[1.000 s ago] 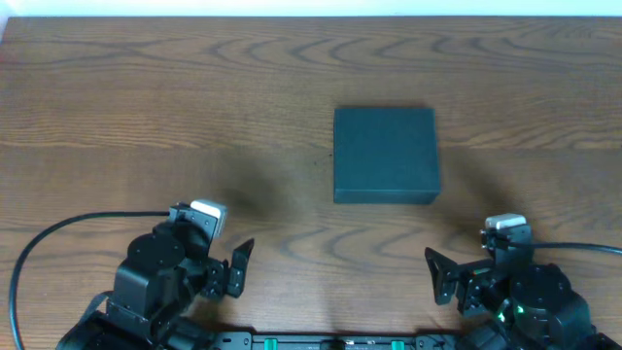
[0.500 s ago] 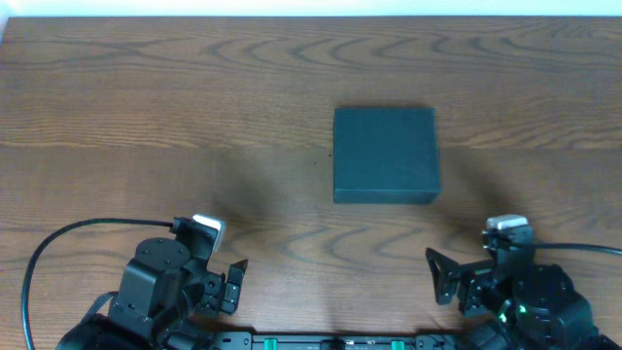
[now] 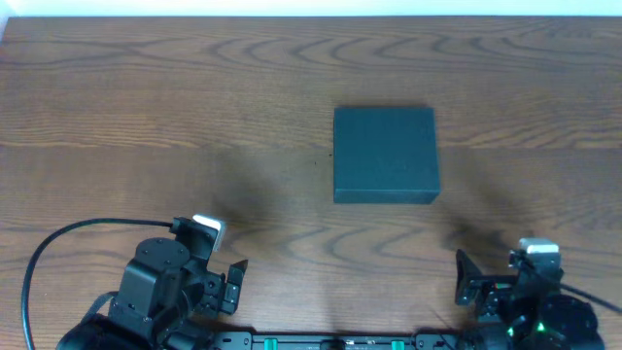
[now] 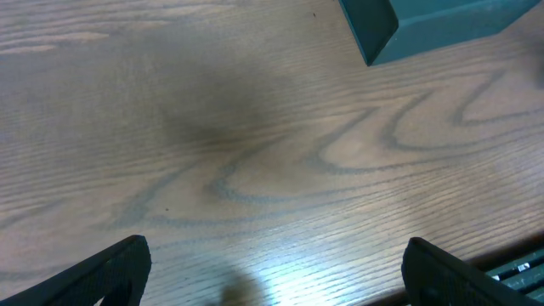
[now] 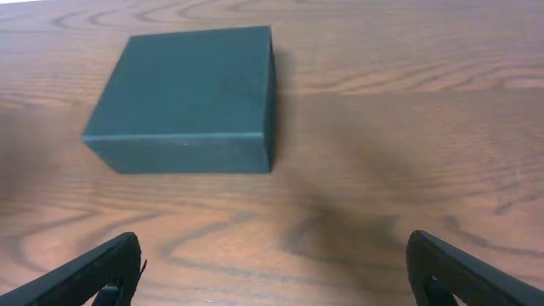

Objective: Pack container

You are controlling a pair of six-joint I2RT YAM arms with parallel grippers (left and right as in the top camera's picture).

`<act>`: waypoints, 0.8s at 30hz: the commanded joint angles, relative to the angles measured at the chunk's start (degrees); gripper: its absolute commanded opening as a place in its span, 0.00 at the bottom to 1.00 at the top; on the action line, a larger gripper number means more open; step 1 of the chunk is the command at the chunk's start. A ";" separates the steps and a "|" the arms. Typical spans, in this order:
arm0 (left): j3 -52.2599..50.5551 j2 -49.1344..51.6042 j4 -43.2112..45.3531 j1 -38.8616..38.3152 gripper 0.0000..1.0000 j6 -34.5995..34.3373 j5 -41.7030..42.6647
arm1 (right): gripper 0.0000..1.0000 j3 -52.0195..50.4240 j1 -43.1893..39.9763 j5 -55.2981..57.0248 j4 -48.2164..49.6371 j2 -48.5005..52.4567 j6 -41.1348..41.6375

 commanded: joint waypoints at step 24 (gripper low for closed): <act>0.17 -0.31 -0.15 0.09 0.96 -0.63 0.33 | 0.99 -17.03 -2.89 -2.12 1.01 -4.52 -2.49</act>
